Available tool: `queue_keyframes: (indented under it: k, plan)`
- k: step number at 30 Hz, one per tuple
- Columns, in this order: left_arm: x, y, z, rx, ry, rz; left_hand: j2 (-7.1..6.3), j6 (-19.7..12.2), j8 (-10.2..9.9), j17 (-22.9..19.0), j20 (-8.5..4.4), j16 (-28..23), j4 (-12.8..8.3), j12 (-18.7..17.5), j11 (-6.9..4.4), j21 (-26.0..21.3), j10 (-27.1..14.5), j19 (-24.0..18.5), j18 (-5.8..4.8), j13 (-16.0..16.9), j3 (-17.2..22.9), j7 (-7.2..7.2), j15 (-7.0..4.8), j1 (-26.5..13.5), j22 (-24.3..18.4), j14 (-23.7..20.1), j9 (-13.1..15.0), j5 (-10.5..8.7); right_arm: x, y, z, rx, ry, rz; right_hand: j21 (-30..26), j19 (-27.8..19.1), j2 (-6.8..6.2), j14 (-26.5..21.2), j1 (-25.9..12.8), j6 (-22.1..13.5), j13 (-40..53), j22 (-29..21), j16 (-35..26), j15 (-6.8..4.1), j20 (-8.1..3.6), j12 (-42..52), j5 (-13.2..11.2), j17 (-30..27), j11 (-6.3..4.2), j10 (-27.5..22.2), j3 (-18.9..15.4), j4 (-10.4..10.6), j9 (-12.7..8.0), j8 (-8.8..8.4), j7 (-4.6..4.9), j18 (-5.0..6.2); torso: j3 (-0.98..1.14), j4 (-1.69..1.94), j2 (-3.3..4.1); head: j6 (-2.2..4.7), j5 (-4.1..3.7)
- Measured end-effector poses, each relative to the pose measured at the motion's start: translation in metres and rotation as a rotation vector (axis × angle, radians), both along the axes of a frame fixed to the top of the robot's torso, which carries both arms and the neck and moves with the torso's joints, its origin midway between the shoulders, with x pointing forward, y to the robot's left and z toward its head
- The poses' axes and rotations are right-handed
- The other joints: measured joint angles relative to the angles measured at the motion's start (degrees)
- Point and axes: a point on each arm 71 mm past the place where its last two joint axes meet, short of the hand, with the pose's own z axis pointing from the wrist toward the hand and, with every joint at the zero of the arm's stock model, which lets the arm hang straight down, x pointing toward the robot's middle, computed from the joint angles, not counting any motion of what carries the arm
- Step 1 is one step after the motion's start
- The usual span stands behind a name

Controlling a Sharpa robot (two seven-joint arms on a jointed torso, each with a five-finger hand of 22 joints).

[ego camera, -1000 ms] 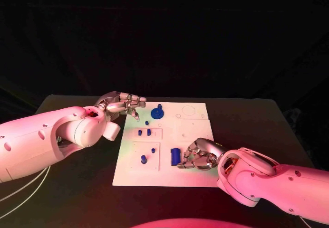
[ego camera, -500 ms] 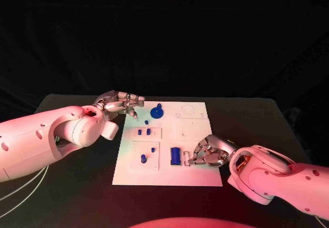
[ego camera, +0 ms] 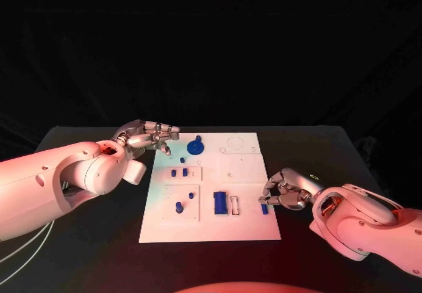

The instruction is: Assemble the parts on the task board

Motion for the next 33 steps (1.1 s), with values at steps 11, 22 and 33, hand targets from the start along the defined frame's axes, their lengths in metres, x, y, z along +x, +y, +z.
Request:
queue_keyframes:
  k: [11, 22, 33]
  plan:
    - [0.000, -0.001, -0.001, -0.003, -0.002, -0.003, 0.00, 0.0, 0.0, 0.0, 0.00, 0.0, 0.0, 0.0, 0.00, 0.0, 0.0, 0.0, 0.00, 0.0, 0.0, 0.00, 0.00, 0.0, 0.0, 0.0, 0.0, 0.00, -0.004, -0.001, -0.010, -0.054, -0.009, -0.002, 0.2, 0.0, 0.00, 0.0, 0.0, 2.0, 0.0, 0.0, 0.0, 0.00, 0.00, 0.1, -0.3, 0.0, 0.08, -0.1, -0.4, 1.5, -0.3, -0.33, -0.45, 0.00, 0.02, -0.07, -0.04, -0.23, -0.38]
    - [-0.001, 0.000, -0.002, -0.003, -0.001, -0.003, 0.00, 0.0, 0.0, 0.0, 0.00, 0.0, 0.0, 0.0, 0.00, 0.0, 0.0, 0.0, 0.00, 0.0, 0.0, 0.00, 0.00, 0.0, 0.0, 0.0, 0.0, 0.00, -0.004, 0.000, -0.019, -0.095, 0.000, -0.025, 0.4, 0.0, -0.78, 0.0, -0.8, 2.8, -0.1, 0.0, 0.0, 0.00, 0.00, -0.7, -0.3, 0.0, 0.08, -0.1, -0.5, 2.3, -0.3, -0.33, -0.68, 0.00, -0.04, -0.06, 0.03, -0.26, -0.30]
    - [-0.001, 0.000, -0.002, -0.003, 0.000, -0.006, 0.00, 0.0, 0.0, 0.0, 0.00, 0.0, 0.0, 0.0, 0.21, 0.0, -0.2, 0.0, 0.00, 0.0, 0.0, 0.00, 0.00, 0.0, -0.1, 0.0, 0.0, 0.00, -0.002, 0.007, -0.027, -0.110, 0.011, -0.028, 0.4, 0.0, -0.85, 0.0, -0.9, 3.0, -0.1, 0.0, 0.0, 0.00, 0.00, -0.7, -0.3, 0.0, 0.07, -0.1, -0.5, 2.3, -0.2, -0.32, -0.88, 0.00, -0.05, -0.03, 0.03, -0.38, -0.19]
